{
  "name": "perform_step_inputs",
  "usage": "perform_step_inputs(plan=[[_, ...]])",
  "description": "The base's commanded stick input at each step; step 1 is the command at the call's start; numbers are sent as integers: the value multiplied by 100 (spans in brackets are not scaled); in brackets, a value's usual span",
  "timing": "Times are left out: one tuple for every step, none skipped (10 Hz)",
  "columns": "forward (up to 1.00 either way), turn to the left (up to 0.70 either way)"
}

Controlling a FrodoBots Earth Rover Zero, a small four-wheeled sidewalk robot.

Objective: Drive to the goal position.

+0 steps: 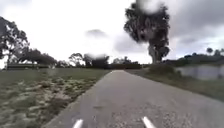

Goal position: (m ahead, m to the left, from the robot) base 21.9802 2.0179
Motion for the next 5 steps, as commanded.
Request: perform_step_inputs(plan=[[70, 0], [70, 0], [70, 0], [70, 0], [70, 0]])
